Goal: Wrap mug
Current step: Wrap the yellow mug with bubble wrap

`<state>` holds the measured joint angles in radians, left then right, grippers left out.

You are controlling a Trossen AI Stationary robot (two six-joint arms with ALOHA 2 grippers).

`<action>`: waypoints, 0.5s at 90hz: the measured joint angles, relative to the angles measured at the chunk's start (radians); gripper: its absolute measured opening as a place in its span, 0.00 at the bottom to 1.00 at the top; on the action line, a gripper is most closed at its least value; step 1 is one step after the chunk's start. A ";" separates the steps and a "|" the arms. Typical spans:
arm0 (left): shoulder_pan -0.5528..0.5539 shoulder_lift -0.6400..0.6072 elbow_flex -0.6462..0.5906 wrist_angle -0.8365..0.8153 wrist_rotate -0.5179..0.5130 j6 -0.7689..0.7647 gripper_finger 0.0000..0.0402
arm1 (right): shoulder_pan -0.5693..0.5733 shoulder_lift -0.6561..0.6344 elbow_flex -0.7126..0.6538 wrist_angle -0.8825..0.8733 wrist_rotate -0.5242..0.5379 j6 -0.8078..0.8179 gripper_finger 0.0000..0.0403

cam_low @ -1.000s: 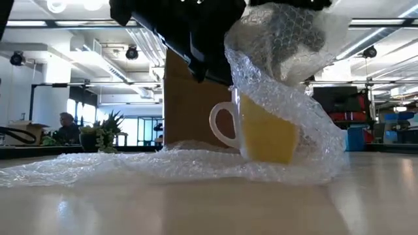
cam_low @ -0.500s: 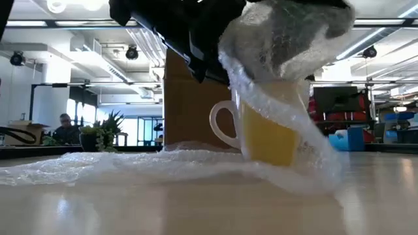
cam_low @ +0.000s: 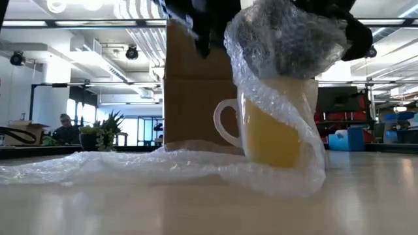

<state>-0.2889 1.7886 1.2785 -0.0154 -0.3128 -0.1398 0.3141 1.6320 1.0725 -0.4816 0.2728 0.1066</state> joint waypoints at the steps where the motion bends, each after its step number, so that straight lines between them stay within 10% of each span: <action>1: -0.001 -0.001 0.000 -0.002 0.007 0.000 0.00 | 0.000 0.000 0.000 0.000 0.000 0.000 0.01; 45: 0.001 -0.082 0.006 -0.200 0.268 0.027 0.00 | 0.000 0.000 0.000 0.001 0.009 -0.004 0.01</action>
<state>-0.2882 1.7064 1.2846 -0.2154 -0.0447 -0.1127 0.3141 1.6321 1.0721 -0.4808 0.2821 0.1028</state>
